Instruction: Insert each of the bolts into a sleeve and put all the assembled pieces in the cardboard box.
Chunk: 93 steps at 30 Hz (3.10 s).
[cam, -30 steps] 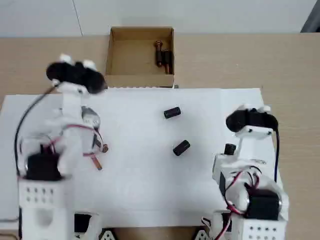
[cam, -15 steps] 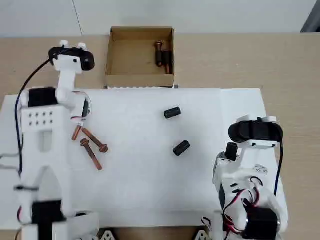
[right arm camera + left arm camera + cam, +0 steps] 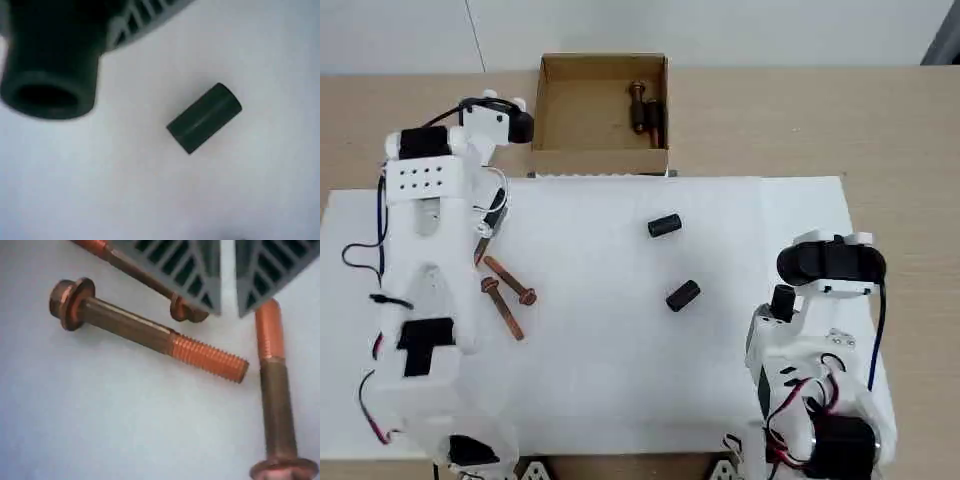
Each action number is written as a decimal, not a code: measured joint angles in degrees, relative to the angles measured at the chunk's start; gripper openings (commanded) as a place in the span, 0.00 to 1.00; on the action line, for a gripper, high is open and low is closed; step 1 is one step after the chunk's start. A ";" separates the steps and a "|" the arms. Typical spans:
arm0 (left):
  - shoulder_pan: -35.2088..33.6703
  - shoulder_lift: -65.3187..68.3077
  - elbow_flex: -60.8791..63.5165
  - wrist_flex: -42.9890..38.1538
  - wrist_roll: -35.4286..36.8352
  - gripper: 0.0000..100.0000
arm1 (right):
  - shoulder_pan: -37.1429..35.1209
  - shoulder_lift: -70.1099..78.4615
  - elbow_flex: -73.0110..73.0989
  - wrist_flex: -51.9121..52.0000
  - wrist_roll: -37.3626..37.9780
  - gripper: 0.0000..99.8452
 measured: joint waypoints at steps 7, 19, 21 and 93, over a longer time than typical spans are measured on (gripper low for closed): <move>-3.43 6.51 -8.26 0.53 -0.79 0.13 | 0.00 0.00 0.00 0.00 0.00 0.00; -3.69 16.26 -9.14 0.18 -2.73 0.14 | 0.00 -0.18 2.55 -3.78 2.37 0.00; -3.69 16.88 -9.14 -1.05 -2.73 0.14 | 0.00 0.26 3.08 -4.92 2.99 0.00; 4.84 -66.99 46.33 -21.98 15.12 0.00 | 0.00 -11.25 -4.04 2.81 4.31 0.00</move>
